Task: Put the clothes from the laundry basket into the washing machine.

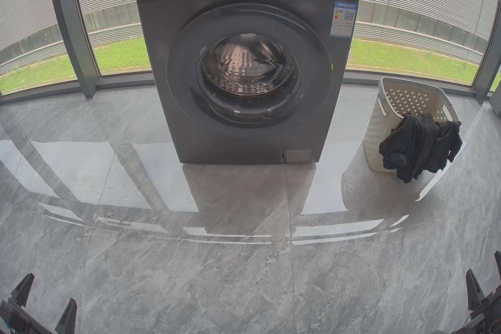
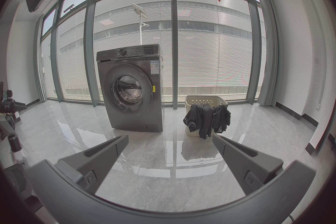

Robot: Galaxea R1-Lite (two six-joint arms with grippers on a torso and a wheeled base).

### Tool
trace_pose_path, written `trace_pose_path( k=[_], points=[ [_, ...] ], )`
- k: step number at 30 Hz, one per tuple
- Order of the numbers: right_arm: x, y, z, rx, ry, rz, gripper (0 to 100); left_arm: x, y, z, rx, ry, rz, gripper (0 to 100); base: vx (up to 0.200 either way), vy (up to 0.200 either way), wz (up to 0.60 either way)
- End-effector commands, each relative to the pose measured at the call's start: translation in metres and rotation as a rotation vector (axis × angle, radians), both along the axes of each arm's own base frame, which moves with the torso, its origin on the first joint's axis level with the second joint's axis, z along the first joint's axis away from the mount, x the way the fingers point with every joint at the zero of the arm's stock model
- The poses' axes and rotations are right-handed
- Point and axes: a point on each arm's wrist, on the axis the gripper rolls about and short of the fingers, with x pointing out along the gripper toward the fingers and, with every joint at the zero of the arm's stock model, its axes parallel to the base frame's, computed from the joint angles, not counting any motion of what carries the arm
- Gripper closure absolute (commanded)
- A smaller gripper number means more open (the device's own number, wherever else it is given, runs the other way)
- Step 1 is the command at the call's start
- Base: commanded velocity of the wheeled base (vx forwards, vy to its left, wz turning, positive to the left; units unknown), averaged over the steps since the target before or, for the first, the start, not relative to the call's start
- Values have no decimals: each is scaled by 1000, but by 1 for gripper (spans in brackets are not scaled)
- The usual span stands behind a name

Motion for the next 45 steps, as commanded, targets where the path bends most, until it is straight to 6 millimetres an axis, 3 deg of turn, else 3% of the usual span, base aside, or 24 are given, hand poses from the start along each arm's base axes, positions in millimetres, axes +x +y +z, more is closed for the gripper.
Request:
trace_pose_path(
  k=[1, 27, 45],
  points=[
    [0, 0, -5, 1, 0, 0, 0, 0, 0, -5, 2, 0, -1, 0, 0, 0, 0],
    [0, 0, -5, 1, 0, 0, 0, 0, 0, -5, -7, 0, 2, 0, 0, 0, 0],
    [0, 0, -5, 1, 0, 0, 0, 0, 0, -5, -10, 0, 5, 0, 200, 0, 0]
  ],
)
